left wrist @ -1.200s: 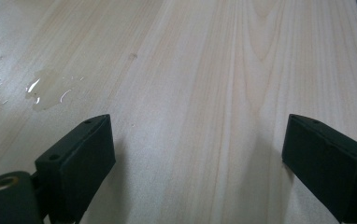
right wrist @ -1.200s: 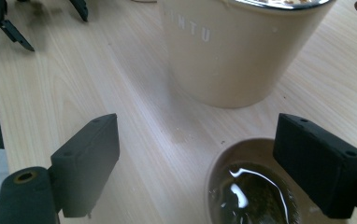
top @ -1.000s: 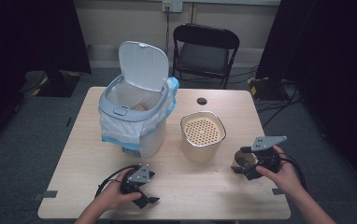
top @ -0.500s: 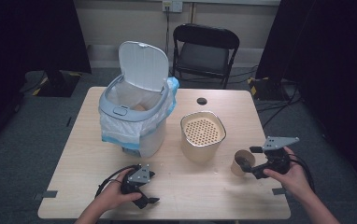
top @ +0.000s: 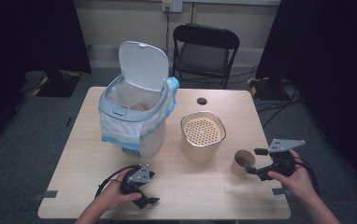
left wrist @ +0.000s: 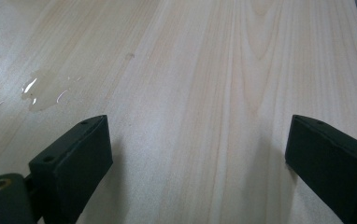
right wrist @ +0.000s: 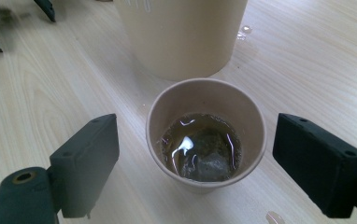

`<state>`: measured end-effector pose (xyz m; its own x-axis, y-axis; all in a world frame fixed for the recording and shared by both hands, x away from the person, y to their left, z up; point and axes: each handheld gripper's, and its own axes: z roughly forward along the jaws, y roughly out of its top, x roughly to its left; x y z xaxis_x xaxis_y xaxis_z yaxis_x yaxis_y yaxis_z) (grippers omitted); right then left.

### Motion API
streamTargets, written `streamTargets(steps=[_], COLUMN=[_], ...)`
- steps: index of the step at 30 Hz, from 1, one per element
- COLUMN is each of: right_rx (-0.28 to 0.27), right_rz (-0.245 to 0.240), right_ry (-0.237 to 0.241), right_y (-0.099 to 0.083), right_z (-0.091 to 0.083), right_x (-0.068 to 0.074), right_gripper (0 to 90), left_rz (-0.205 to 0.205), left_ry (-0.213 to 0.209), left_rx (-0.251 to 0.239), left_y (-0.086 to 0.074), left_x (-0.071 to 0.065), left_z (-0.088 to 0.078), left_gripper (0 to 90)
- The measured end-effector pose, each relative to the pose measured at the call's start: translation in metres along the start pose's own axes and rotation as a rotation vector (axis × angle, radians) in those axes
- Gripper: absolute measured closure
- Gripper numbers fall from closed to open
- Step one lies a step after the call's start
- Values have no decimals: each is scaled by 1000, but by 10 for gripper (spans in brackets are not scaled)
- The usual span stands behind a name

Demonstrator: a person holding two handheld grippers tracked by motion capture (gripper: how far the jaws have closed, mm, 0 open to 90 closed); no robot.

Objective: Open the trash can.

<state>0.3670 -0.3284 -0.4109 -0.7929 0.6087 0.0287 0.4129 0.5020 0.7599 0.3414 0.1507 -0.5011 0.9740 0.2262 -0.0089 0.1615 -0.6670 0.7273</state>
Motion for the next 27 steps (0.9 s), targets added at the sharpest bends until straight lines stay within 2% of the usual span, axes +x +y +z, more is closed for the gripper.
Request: streamTargets(steps=[14,27], right_rx=[-13,-20], right_rz=[41,70], right_ry=[3,7], right_y=[-20,-33], right_z=[7,24], right_x=[-6,-6], right_gripper=[140,141], left_rz=[-1,0], left_ry=[-2,0], left_rx=[-3,0], left_y=[0,0], left_x=[0,0], left_z=[0,0], left_gripper=[67,67])
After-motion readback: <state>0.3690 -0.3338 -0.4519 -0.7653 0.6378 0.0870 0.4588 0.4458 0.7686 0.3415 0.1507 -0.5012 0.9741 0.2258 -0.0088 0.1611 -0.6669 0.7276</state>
